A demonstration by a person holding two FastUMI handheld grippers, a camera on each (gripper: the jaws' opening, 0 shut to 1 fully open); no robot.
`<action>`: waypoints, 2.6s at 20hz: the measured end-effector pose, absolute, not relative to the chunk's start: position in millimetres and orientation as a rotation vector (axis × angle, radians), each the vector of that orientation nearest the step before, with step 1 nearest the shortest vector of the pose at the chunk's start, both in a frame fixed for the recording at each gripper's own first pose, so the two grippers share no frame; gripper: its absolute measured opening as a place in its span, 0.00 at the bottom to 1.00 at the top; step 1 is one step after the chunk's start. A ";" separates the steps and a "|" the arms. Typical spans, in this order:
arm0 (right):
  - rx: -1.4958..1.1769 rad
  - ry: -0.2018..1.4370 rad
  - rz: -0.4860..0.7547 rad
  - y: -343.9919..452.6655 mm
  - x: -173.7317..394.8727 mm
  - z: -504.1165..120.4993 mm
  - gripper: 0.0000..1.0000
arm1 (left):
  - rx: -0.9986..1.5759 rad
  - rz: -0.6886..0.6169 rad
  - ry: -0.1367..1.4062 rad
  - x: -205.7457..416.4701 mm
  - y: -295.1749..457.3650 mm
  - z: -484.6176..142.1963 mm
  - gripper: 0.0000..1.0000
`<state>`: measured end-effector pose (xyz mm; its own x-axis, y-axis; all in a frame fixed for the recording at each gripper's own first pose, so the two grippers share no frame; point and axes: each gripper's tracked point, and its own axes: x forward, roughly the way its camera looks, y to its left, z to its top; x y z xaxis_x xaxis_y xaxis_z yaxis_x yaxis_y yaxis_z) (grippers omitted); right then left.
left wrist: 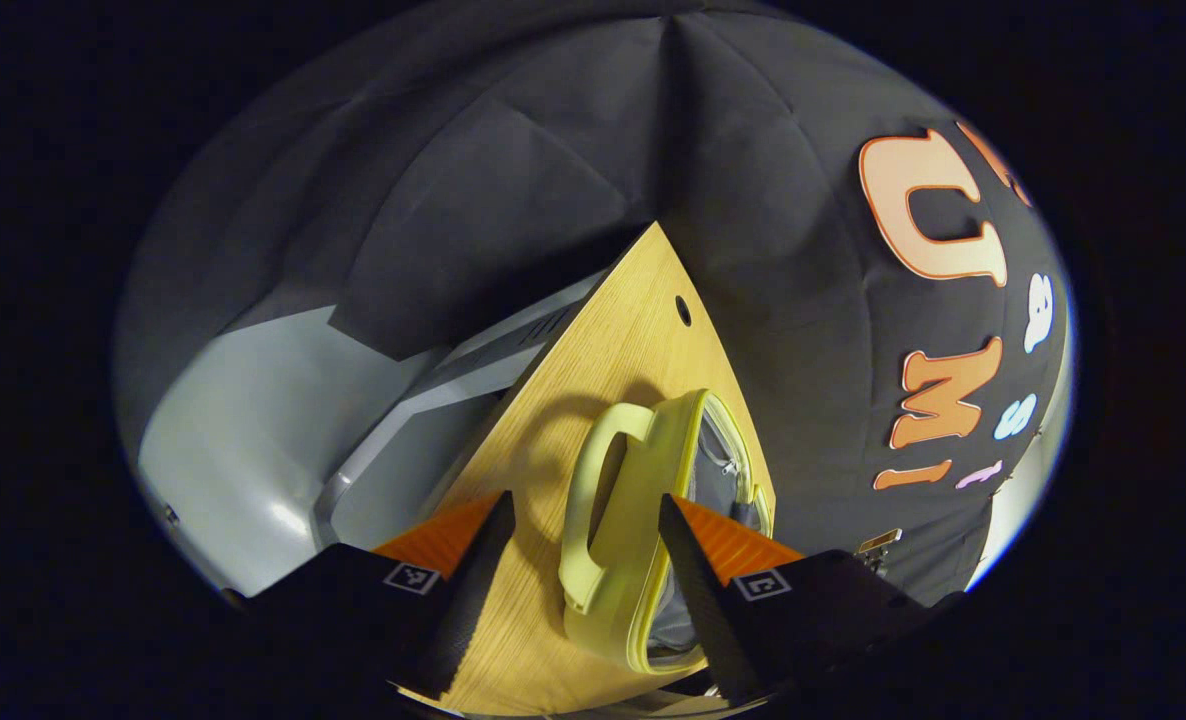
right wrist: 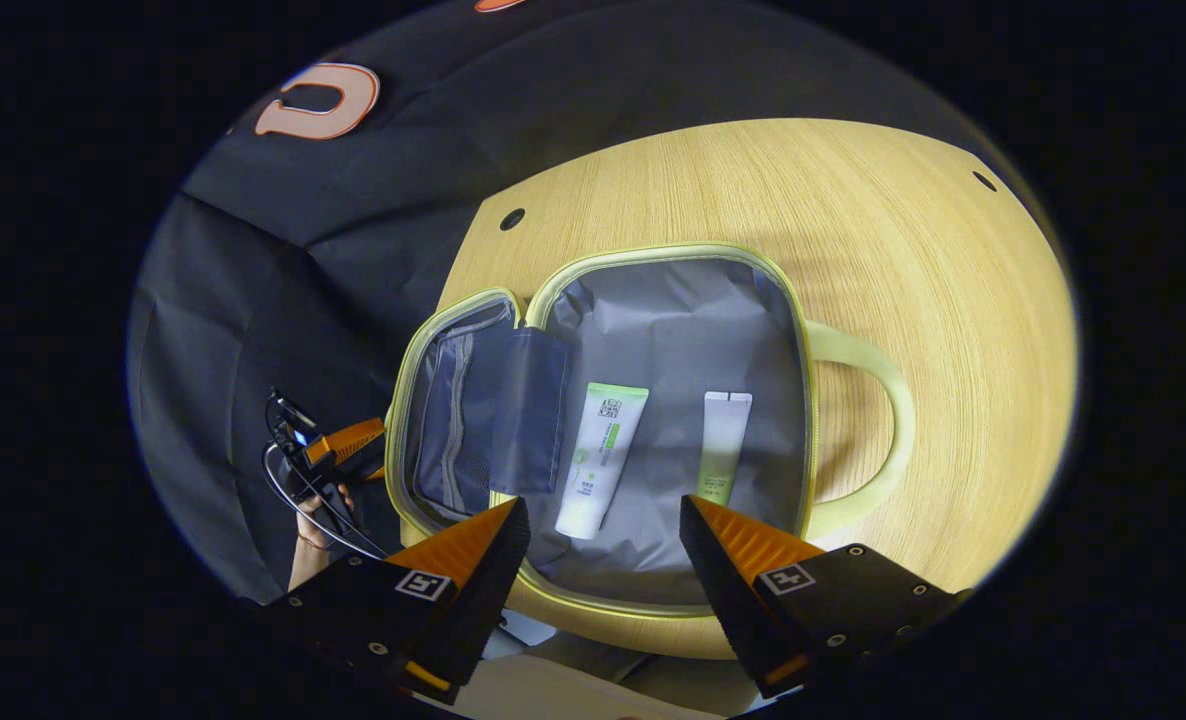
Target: First open the suitcase, pack the skin care products into it, and then close the suitcase.
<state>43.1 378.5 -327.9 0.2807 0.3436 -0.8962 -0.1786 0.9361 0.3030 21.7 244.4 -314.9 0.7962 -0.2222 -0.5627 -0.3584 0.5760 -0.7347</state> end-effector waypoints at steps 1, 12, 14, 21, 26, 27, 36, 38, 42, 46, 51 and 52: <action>0.164 1.242 0.351 379.4 43.2 -327.7 0.96 | -0.982 0.088 0.674 24.7 243.0 -317.6 0.82; 0.192 1.229 0.364 374.9 44.6 -322.1 0.96 | -0.876 0.177 0.744 23.2 235.5 -305.6 0.14; 0.192 1.216 0.376 372.3 45.3 -316.9 0.96 | -0.805 0.197 0.744 27.2 228.8 -281.8 0.13; 0.190 1.120 0.420 340.3 51.1 -285.9 0.96 | -0.620 0.218 0.693 38.8 178.1 -179.7 0.11; 0.219 1.040 0.463 304.6 62.0 -255.2 0.96 | -0.429 0.193 0.673 49.0 105.2 -109.3 0.12; 0.224 1.030 0.466 296.0 64.6 -251.2 0.96 | -0.388 0.178 0.669 54.3 88.1 -96.7 0.11; 0.251 0.949 0.479 210.7 65.8 -221.9 0.96 | -0.202 0.023 0.693 93.3 -80.6 -62.7 0.14; 0.266 0.949 0.467 187.6 62.0 -217.6 0.96 | -0.193 -0.018 0.706 98.2 -113.6 -67.2 0.14; 0.275 0.947 0.432 145.1 54.2 -214.9 0.96 | -0.162 -0.088 0.744 114.1 -172.5 -86.9 0.13; 0.301 0.940 0.374 101.7 52.6 -214.2 0.96 | -0.093 -0.129 0.796 131.5 -222.8 -128.3 0.14; 0.329 0.949 0.317 64.6 51.7 -220.7 0.96 | -0.070 -0.177 0.902 144.2 -277.7 -181.1 0.14; 0.337 0.951 0.310 59.8 50.2 -221.7 0.96 | -0.047 -0.174 0.914 145.8 -283.5 -191.1 0.14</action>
<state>50.2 59.8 -221.7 0.5442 0.4015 -0.7367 -0.1097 0.9046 0.4120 145.8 -283.5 -191.1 0.5973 -0.1699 -0.7838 0.1299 0.9849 -0.1145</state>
